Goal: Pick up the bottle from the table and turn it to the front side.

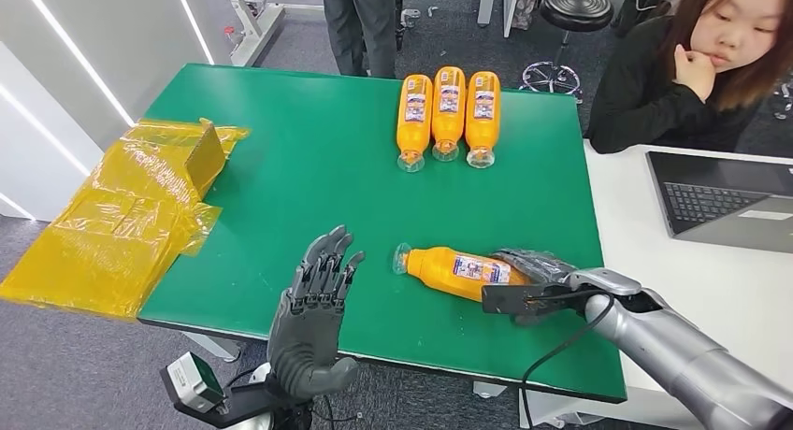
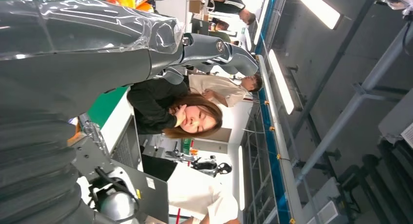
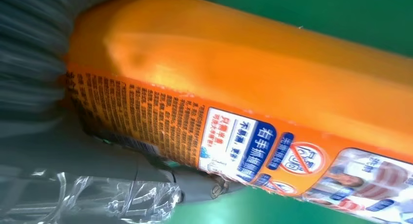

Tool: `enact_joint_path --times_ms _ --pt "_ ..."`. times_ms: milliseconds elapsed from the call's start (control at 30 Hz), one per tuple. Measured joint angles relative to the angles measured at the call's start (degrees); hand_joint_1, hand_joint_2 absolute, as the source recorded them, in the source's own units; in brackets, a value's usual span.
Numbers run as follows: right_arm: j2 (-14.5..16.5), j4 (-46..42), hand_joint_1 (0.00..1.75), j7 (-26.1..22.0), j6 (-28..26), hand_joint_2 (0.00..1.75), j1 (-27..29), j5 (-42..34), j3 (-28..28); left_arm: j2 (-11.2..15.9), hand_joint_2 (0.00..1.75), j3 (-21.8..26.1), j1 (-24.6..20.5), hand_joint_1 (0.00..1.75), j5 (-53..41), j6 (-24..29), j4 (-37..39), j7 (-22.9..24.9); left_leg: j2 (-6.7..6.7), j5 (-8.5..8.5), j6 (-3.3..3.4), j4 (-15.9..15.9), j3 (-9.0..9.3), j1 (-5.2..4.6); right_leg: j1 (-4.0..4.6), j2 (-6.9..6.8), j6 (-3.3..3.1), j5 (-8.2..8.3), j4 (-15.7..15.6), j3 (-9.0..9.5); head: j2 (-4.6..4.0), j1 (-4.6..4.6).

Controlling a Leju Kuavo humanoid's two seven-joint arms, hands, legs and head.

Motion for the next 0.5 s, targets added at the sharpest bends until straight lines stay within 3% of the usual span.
enact_joint_path --times_ms 233,367,500 --pt "0.4 1.7 0.00 -0.3 -0.8 1.75 0.3 0.0 0.8 0.0 1.75 0.1 -0.4 0.00 0.1 -0.3 0.0 0.0 0.00 -0.01 0.00 0.0 0.32 0.01 0.01 0.00 0.02 -0.01 0.0 0.34 0.00 0.00" --pt "0.4 1.8 1.72 -0.2 -2.0 1.75 0.9 -0.3 1.0 0.0 1.75 0.2 -0.5 0.00 0.1 -0.6 0.0 0.0 0.01 -0.01 0.00 0.0 0.54 0.01 0.02 0.00 0.02 -0.01 0.0 0.56 0.00 0.01" --pt "0.4 1.9 1.75 0.0 -4.0 1.75 1.9 -0.3 1.0 0.1 1.75 0.3 -0.7 0.00 0.1 -0.7 0.0 0.0 0.08 -0.06 0.02 0.0 0.71 0.02 0.03 0.06 0.02 -0.01 -0.1 0.71 0.00 0.00"
